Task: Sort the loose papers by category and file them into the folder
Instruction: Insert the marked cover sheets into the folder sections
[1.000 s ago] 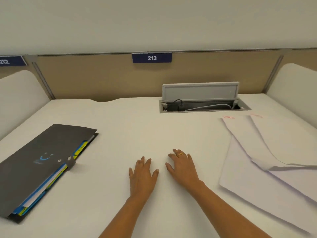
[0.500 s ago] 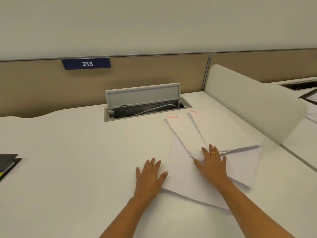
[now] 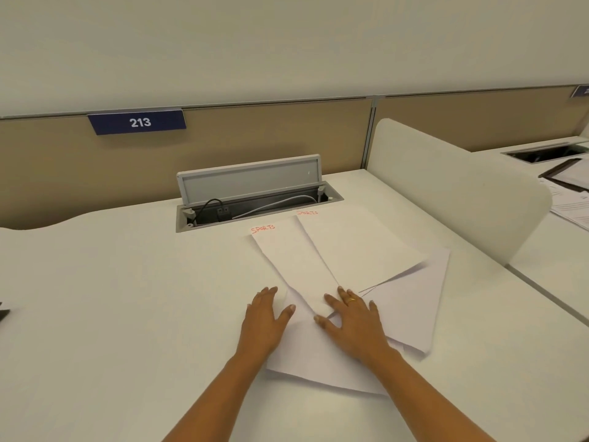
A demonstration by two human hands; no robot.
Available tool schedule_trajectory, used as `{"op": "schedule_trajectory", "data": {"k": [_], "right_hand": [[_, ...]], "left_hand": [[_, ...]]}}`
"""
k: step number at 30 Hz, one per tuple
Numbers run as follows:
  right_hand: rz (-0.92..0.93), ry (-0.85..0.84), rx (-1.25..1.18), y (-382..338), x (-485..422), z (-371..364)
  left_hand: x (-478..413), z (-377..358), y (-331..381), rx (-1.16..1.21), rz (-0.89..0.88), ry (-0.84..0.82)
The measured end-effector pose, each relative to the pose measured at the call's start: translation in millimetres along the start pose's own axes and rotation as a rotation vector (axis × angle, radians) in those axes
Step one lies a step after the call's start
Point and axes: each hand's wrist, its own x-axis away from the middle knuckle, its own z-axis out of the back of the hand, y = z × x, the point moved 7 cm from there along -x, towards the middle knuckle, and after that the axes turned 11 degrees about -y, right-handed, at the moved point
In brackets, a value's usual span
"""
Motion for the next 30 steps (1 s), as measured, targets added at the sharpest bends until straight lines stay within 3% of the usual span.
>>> {"op": "schedule_trajectory", "data": {"k": [3, 8, 10, 13, 17, 25, 30], "right_hand": [[0.002, 0.039, 0.014, -8, 2, 12], [0.006, 0.266, -0.109, 4, -12, 53], [-0.027, 0.26, -0.095, 17, -25, 61], [-0.096, 0.109, -0.041, 35, -43, 54], [-0.047, -0.022, 0.025, 28, -47, 36], [0.134, 0.108, 0.01, 2, -34, 28], [0.1, 0.238, -0.285, 13, -45, 59]], "left_hand": [[-6, 8, 5, 0.085, 0.029, 0.025], [-21, 21, 20, 0.184, 0.071, 0.048], [-29, 21, 21, 0.231, 0.106, 0.037], [-44, 19, 16, 0.3, 0.172, 0.024], [-60, 19, 16, 0.403, 0.218, 0.038], [-83, 29, 18, 0.5, 0.196, 0.16], [-89, 31, 7, 0.613, 0.232, 0.2]]}}
